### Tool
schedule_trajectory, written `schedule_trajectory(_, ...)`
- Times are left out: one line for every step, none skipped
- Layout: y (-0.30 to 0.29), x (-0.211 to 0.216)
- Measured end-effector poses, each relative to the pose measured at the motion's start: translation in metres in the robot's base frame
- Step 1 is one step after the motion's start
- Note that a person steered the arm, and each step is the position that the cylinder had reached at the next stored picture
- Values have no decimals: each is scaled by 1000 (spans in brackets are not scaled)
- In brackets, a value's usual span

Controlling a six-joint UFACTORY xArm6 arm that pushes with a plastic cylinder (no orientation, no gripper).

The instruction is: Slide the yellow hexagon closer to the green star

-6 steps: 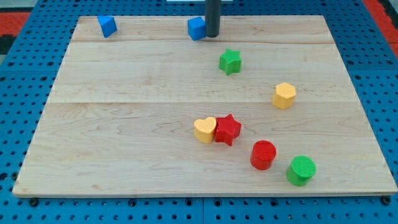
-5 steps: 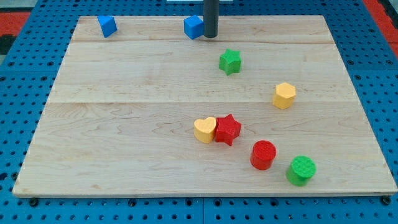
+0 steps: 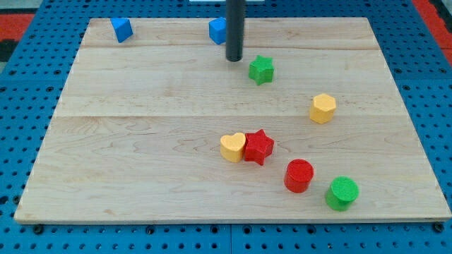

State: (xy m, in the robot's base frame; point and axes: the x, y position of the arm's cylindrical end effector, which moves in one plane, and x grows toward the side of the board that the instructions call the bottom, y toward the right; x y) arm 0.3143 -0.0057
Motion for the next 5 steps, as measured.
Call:
schedule_trajectory(6,76)
schedule_trajectory(41,129)
schedule_trajectory(138,141)
schedule_trajectory(189,143)
schedule_trajectory(209,139)
